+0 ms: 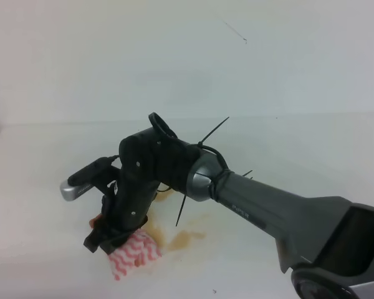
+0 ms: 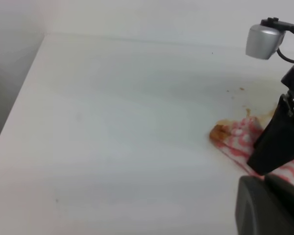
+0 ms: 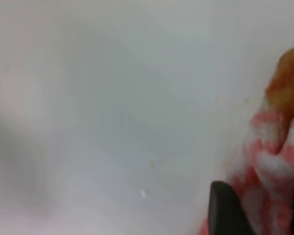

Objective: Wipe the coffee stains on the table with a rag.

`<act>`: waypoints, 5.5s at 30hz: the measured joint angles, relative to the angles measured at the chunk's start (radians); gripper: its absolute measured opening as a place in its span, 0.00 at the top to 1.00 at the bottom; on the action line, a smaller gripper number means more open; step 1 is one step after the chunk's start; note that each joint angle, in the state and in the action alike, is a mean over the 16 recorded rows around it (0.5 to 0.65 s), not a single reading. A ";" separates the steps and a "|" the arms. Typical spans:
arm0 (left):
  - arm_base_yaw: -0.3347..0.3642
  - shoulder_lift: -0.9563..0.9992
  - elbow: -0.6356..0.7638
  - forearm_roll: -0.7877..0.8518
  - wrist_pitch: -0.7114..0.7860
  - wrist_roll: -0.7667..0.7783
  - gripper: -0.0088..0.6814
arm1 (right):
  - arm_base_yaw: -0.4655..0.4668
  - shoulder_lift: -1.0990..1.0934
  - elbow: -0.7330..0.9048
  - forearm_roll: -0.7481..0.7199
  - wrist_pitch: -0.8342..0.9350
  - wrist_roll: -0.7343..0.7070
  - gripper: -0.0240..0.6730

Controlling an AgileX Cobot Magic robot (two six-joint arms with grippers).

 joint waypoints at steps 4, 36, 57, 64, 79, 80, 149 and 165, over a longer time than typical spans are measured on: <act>0.000 0.000 0.000 0.000 0.000 0.000 0.99 | -0.006 0.012 -0.003 -0.037 -0.002 0.030 0.64; 0.000 0.000 0.000 0.000 0.000 0.000 0.99 | -0.234 0.016 -0.005 -0.027 0.059 0.011 0.94; 0.000 0.000 0.000 0.000 0.000 0.000 0.99 | -0.069 -0.181 0.064 -0.050 0.040 -0.066 0.94; 0.000 0.000 0.000 0.000 0.000 0.000 0.99 | -0.037 -0.284 0.224 -0.078 -0.047 -0.089 0.94; 0.000 0.000 0.000 0.000 0.000 0.000 0.99 | -0.045 -0.413 0.694 0.035 -0.432 -0.131 0.94; 0.000 0.000 0.000 0.000 0.000 0.000 0.99 | -0.052 -0.411 0.705 0.034 -0.440 -0.131 0.94; 0.000 0.000 0.000 0.000 0.000 0.000 0.99 | -0.615 -1.351 1.326 0.071 -0.442 -0.259 0.87; 0.000 0.000 0.000 0.000 0.000 0.000 0.99 | -0.615 -1.972 1.994 -0.024 -0.808 -0.177 0.96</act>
